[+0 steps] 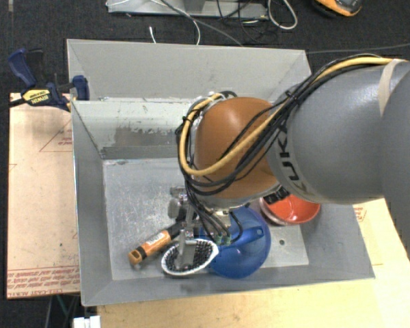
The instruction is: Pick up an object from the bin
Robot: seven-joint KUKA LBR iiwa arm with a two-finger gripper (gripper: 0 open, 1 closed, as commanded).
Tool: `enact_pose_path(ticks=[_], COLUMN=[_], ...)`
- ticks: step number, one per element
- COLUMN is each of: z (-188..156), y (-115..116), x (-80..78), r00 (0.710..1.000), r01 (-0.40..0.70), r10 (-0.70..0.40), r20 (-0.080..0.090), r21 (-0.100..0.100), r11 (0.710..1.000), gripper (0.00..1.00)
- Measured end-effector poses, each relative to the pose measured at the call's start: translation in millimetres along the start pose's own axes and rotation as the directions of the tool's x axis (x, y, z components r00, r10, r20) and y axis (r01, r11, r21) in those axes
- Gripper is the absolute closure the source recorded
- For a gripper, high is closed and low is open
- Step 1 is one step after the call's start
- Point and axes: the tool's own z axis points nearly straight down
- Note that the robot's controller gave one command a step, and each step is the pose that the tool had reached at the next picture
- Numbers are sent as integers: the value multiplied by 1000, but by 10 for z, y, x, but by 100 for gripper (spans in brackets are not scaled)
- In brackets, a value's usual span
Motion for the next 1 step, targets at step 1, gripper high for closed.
enact_pose_path(ticks=[1], z=[0], y=[0], x=[0], r00=[1000], r01=[0], r10=[0], r20=[0], r21=[0], r11=[1000], gripper=[0])
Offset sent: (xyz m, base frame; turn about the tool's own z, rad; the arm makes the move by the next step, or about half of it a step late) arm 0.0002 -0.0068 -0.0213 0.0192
